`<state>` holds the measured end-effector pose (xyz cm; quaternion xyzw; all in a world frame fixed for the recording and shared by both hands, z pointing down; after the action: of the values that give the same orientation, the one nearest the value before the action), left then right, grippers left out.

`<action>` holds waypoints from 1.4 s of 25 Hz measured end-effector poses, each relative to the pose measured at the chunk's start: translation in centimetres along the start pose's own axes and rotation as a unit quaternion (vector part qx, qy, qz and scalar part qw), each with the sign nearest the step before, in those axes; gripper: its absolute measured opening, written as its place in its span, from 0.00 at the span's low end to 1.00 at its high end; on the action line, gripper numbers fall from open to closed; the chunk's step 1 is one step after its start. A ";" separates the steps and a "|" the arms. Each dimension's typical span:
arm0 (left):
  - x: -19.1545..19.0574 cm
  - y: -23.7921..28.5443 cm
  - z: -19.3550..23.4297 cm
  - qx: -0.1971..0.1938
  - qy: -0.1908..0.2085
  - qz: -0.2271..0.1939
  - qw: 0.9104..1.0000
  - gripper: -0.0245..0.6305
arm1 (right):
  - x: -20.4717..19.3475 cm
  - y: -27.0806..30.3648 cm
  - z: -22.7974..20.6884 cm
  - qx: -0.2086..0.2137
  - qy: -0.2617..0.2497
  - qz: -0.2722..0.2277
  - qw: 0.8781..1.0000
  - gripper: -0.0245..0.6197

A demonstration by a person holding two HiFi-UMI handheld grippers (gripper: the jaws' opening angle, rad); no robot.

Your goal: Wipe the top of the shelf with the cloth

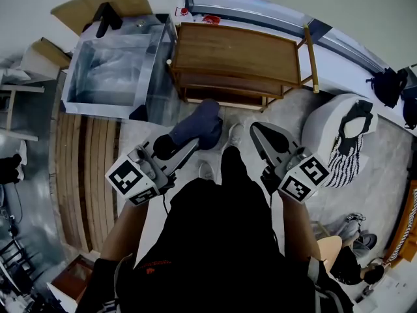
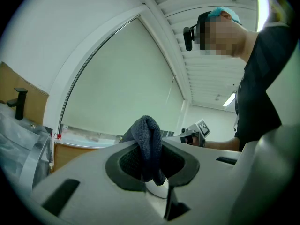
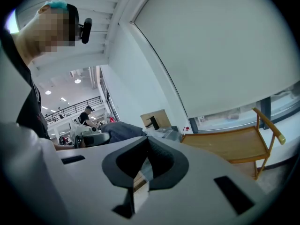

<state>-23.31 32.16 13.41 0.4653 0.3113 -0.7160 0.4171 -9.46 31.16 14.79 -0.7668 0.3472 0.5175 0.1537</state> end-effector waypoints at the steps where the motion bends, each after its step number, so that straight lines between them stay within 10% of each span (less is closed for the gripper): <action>1: 0.0 0.6 0.6 0.001 -0.001 0.001 1.000 0.14 | 0.2 0.4 -0.8 0.000 0.002 -0.001 1.000 0.05; 35: 2.6 24.9 16.0 0.100 0.015 0.035 0.994 0.14 | 8.6 8.8 -27.2 0.063 0.041 0.042 0.996 0.05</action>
<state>-8.25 6.60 15.56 0.5258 0.2280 -0.7212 0.3892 5.05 5.50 19.47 -0.7607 0.4173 0.4689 0.1656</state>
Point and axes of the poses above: the fingertips, and each gripper's own axes: y forward along the fingers, z to its left, x out of its top, the point moved 1 cm from there along -y, backward along the fingers, and after that the axes turned 6 degrees about -z, right-handed, at the moved point
